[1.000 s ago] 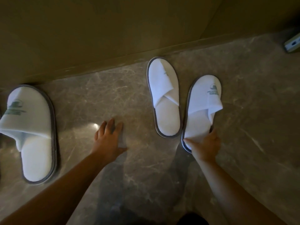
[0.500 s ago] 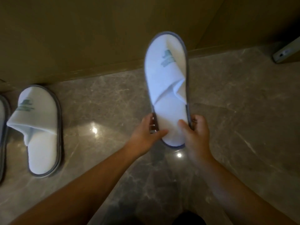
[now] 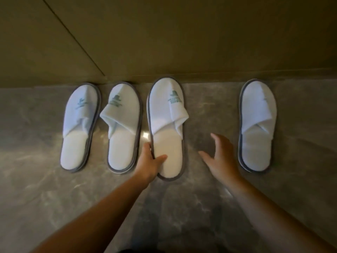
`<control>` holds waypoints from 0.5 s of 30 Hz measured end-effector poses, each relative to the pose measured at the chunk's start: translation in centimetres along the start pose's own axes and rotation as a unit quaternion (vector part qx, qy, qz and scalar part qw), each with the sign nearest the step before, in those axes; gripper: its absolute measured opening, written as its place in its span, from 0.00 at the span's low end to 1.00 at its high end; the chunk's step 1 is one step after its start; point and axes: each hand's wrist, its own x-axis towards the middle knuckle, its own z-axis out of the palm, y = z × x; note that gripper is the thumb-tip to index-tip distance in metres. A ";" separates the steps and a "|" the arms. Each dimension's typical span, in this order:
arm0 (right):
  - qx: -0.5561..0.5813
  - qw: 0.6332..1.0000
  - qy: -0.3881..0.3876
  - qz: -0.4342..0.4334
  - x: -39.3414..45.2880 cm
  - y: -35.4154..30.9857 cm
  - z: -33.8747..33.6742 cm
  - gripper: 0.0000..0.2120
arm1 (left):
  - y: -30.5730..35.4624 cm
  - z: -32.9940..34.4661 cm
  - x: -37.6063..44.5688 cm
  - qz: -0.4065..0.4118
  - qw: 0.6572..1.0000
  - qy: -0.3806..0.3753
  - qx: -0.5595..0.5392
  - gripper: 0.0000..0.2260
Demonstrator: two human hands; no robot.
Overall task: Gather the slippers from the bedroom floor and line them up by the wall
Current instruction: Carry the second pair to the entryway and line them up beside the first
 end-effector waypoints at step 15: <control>-0.202 0.976 -0.070 0.033 0.8 3.1 1.8 0.36 | -1.9 2.1 1.1 0.105 0.903 -0.075 0.409 0.48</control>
